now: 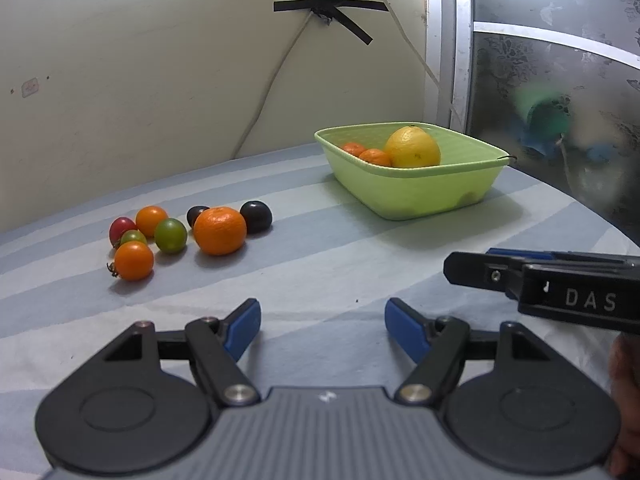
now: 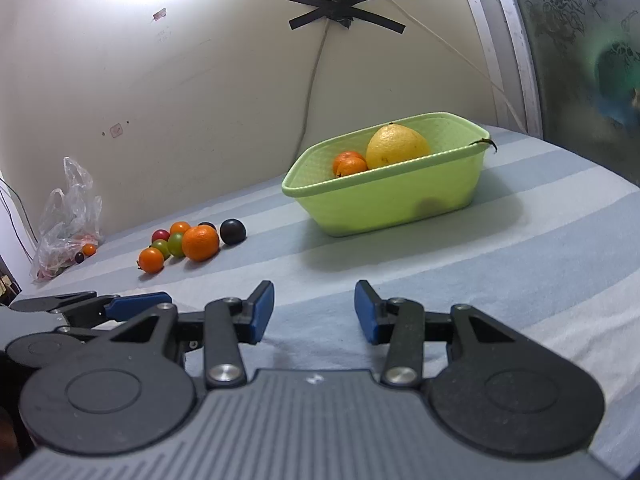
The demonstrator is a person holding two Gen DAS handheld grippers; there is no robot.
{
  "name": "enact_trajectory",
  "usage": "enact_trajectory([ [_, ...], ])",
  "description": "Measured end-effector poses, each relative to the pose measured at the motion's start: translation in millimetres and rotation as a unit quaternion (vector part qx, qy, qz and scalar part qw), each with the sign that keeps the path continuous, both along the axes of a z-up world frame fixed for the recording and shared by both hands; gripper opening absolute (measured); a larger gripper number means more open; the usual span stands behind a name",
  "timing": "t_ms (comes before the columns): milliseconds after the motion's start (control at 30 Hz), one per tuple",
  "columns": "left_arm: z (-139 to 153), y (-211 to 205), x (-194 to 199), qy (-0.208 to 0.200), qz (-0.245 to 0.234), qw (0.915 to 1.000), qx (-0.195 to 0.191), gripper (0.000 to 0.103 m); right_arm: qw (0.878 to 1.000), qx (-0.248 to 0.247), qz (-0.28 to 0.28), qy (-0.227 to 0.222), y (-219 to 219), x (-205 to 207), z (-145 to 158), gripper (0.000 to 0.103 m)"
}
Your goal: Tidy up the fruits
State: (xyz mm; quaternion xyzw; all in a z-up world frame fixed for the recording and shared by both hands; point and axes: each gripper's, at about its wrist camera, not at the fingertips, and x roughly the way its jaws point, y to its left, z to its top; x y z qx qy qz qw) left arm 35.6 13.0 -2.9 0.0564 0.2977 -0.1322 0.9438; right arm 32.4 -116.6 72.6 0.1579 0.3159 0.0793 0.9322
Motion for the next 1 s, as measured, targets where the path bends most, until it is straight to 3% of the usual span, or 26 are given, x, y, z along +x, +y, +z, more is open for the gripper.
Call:
enact_trajectory([
  [267, 0.7, -1.6, -1.8, -0.005, -0.003, 1.0, 0.002, 0.076, 1.0, -0.001, 0.002, 0.0, -0.2, 0.3, 0.0, 0.047],
  [733, 0.2, -1.3, -1.6, 0.0, -0.006, 1.0, -0.004, 0.076, 1.0, 0.0, 0.001, 0.0, 0.1, -0.1, 0.0, 0.047],
  [1000, 2.4, 20.1, -4.4, 0.002, 0.002, 0.9999, -0.012, 0.081, 1.0, 0.003, 0.005, -0.001, -0.6, 0.7, -0.9, 0.047],
])
